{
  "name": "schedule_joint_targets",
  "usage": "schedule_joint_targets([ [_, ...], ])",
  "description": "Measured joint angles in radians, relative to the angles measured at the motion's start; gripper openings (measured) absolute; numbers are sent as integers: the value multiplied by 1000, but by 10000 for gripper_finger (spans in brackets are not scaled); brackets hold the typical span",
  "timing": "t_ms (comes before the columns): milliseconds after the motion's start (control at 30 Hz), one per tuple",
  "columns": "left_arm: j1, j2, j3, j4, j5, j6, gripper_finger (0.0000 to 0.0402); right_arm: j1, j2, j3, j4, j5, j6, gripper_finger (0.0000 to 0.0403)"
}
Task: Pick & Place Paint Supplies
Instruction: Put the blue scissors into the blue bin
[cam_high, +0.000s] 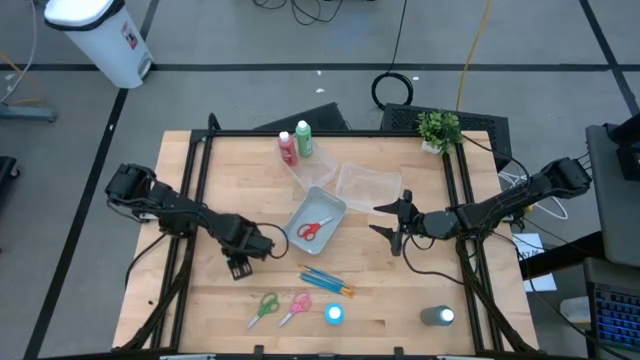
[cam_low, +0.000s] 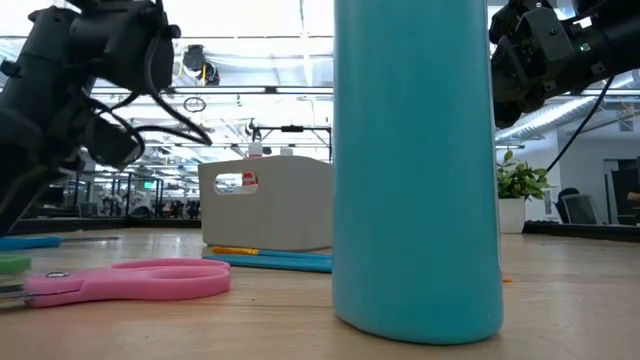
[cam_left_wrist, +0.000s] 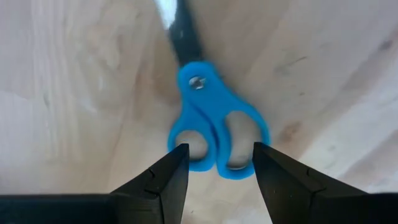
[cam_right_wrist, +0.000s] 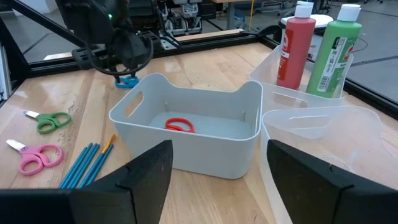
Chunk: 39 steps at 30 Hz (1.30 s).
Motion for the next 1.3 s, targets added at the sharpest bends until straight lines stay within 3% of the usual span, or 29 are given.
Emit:
schedule_joint_targets([
  [267, 33, -2, -44, 36, -33, 7, 186, 0, 0, 0, 0, 0, 0, 251],
  [433, 33, -4, -56, 108, -97, 116, 186, 0, 0, 0, 0, 0, 0, 251],
  [667, 31, -3, -58, 129, -109, 207, 183, 0, 0, 0, 0, 0, 0, 251],
  [867, 31, -2, -58, 141, -124, 229, 107, 0, 0, 0, 0, 0, 0, 251],
  [1033, 35, -2, -57, 146, -124, 366, 30, 0, 0, 0, -1, 0, 0, 251],
  [1300, 71, -28, -56, 128, -66, 429, 30, 0, 0, 0, 0, 0, 0, 251],
])
